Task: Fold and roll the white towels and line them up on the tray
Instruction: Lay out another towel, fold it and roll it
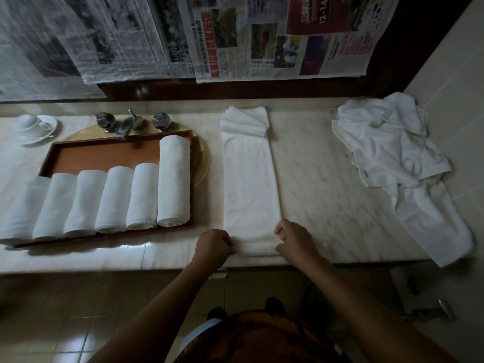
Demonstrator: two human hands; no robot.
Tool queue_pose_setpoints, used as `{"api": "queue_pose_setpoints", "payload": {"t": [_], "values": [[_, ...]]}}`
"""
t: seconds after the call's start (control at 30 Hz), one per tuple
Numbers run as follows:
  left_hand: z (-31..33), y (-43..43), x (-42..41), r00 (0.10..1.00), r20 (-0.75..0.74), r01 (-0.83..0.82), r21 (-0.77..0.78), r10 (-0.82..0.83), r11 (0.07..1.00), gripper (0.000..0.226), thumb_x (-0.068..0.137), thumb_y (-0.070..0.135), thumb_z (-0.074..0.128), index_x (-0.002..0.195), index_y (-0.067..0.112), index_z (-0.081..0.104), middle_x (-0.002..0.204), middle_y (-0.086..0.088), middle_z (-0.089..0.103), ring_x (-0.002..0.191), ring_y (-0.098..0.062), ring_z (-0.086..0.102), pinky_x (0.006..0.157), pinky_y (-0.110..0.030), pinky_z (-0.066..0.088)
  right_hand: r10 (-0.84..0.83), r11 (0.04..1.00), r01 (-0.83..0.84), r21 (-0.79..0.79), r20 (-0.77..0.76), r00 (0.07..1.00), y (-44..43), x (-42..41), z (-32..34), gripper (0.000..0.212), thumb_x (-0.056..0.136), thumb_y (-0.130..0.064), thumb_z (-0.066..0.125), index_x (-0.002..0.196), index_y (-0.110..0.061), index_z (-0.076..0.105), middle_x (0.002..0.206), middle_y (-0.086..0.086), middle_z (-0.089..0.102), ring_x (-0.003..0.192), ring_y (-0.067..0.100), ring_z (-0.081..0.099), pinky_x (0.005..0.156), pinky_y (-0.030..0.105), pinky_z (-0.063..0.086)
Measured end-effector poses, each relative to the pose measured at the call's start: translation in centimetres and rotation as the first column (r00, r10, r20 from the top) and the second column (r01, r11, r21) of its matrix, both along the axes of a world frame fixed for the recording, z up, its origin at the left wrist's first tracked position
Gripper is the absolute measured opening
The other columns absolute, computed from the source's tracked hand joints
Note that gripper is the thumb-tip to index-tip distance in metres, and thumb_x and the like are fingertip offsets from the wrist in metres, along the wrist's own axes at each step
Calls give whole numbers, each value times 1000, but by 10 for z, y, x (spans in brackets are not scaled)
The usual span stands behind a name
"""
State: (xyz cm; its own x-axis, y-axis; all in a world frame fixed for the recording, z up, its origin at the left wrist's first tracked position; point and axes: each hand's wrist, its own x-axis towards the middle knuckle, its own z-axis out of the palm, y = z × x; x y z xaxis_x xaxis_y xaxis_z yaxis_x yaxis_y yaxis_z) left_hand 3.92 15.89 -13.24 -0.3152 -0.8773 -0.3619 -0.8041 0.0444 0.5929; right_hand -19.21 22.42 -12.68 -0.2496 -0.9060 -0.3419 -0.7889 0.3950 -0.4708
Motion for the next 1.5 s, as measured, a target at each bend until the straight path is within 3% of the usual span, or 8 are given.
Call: {"api": "queue_pose_setpoints", "payload": {"t": [0.2, 0.47, 0.73, 0.9, 1.13, 1.23, 1.33, 1.5], "values": [[-15, 26, -8, 925, 213, 368, -292, -315, 883, 19, 95, -2, 60, 99, 14, 70, 99, -2, 58, 84, -14, 50, 69, -29, 51, 361, 921, -374, -110, -119, 925, 18, 18, -12, 37, 85, 9, 61, 108, -19, 69, 110, -2, 54, 105, 16, 48, 77, 28, 46], [-25, 32, 9, 834, 268, 551, -350, -483, 757, 36, 63, -4, 82, 92, 12, 69, 91, -3, 62, 79, -20, 54, 58, -32, 51, 389, 865, -424, -267, -175, 904, 40, 14, -29, 36, 86, 1, 60, 116, -17, 66, 113, -1, 56, 103, 19, 50, 80, 30, 52], [-27, 18, 18, 771, 328, 637, -412, -546, 652, 32, 72, 3, 73, 99, 16, 64, 97, 0, 56, 83, -19, 49, 69, -35, 47, 437, 834, -484, -267, -218, 873, 29, 9, -31, 41, 75, 2, 62, 113, -14, 64, 109, 3, 58, 95, 24, 53, 75, 36, 53], [-20, 11, 16, 823, 197, 564, -396, -533, 725, 28, 79, 12, 48, 94, 13, 72, 86, -2, 63, 75, -22, 57, 58, -35, 51, 438, 845, -483, -230, -223, 871, 25, 7, -34, 36, 74, -2, 62, 108, -15, 64, 104, 4, 59, 91, 26, 55, 71, 38, 52], [3, 3, 18, 927, 92, 374, -150, -364, 915, 25, 85, 15, 72, 109, 19, 78, 106, 5, 76, 95, -12, 70, 84, -26, 55, 475, 867, -484, -119, -93, 875, 21, -2, -24, 40, 93, 2, 50, 125, -16, 64, 120, 4, 58, 109, 22, 52, 89, 34, 46], [5, -8, 16, 988, -16, 154, -26, -154, 988, 23, 80, 14, 82, 102, 20, 82, 93, 6, 79, 79, 1, 69, 71, -11, 51, 442, 895, -443, -51, -34, 896, 10, -6, -19, 51, 89, 8, 55, 129, -22, 67, 120, 0, 59, 110, 18, 55, 88, 29, 48], [7, -16, 14, 998, -56, -15, 82, 20, 996, 10, 83, 14, 82, 91, 20, 84, 76, 11, 75, 62, 8, 64, 56, -8, 44, 331, 943, -329, -40, 36, 943, -2, -10, -11, 31, 92, -7, 67, 118, -25, 73, 112, -3, 64, 101, 16, 62, 88, 30, 51], [8, -25, 7, 974, -81, -186, 238, 211, 953, 2, 84, 14, 83, 85, 15, 83, 69, 6, 74, 59, -3, 64, 50, -12, 45, 153, 988, -153, -14, 168, 974, -17, -16, 0, 29, 81, -14, 84, 106, -23, 72, 98, -6, 67, 87, 8, 65, 81, 31, 58]]}}
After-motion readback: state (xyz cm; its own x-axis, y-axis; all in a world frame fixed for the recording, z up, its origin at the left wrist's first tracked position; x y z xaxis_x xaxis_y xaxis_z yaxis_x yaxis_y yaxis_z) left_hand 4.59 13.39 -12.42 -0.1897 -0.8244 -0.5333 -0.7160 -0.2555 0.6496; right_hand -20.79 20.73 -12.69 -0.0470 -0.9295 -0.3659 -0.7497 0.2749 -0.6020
